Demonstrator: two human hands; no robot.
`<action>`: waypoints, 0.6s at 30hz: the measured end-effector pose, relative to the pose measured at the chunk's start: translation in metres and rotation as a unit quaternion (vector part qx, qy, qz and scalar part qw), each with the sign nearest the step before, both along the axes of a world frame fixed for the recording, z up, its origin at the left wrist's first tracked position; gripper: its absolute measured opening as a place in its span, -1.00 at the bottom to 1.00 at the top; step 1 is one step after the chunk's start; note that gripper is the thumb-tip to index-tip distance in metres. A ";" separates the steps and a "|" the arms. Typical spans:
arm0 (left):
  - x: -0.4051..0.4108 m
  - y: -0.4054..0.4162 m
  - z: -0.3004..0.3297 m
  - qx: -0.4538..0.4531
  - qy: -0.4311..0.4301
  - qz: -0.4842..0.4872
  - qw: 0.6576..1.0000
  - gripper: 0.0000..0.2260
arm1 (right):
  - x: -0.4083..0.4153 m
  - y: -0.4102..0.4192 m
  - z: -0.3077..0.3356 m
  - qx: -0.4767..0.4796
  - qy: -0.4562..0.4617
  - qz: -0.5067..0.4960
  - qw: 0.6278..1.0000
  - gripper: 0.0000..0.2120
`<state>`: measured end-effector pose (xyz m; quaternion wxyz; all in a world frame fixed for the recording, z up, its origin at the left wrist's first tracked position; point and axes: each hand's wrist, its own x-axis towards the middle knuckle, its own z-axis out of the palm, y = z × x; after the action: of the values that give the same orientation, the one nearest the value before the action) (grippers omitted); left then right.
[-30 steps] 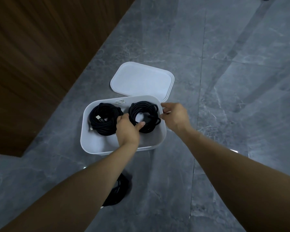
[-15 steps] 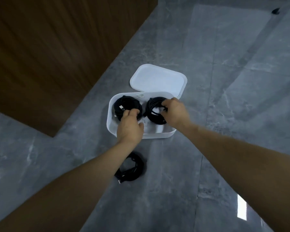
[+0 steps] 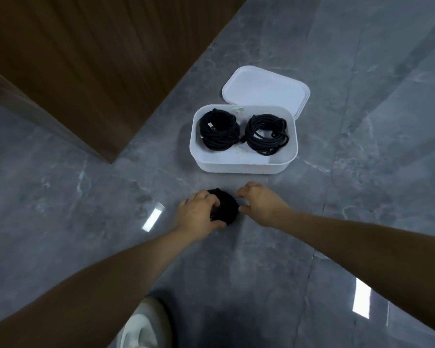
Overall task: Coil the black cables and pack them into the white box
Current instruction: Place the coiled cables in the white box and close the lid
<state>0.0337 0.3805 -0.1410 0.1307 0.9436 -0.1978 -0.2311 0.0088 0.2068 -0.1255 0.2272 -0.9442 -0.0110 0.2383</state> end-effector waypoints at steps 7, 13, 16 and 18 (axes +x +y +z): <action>-0.006 0.008 -0.014 -0.053 0.053 0.244 0.967 -0.55 | -0.009 0.008 -0.011 0.050 0.123 -0.081 0.988 -0.86; 0.000 0.009 -0.025 -0.136 0.136 0.336 0.922 -0.65 | -0.010 0.020 -0.013 0.243 0.184 -0.243 0.921 -0.85; 0.004 0.010 -0.017 -0.219 0.162 0.385 0.882 -0.68 | -0.006 0.019 -0.010 0.268 0.162 -0.321 0.894 -0.75; 0.012 0.010 -0.005 -0.279 0.172 0.403 0.855 -0.62 | -0.001 0.017 -0.006 0.265 0.118 -0.354 0.889 -0.77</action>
<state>0.0455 0.3902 -0.1461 0.5020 0.8097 0.1690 -0.2524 0.0081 0.2238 -0.1312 0.5379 -0.7552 0.2877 0.2398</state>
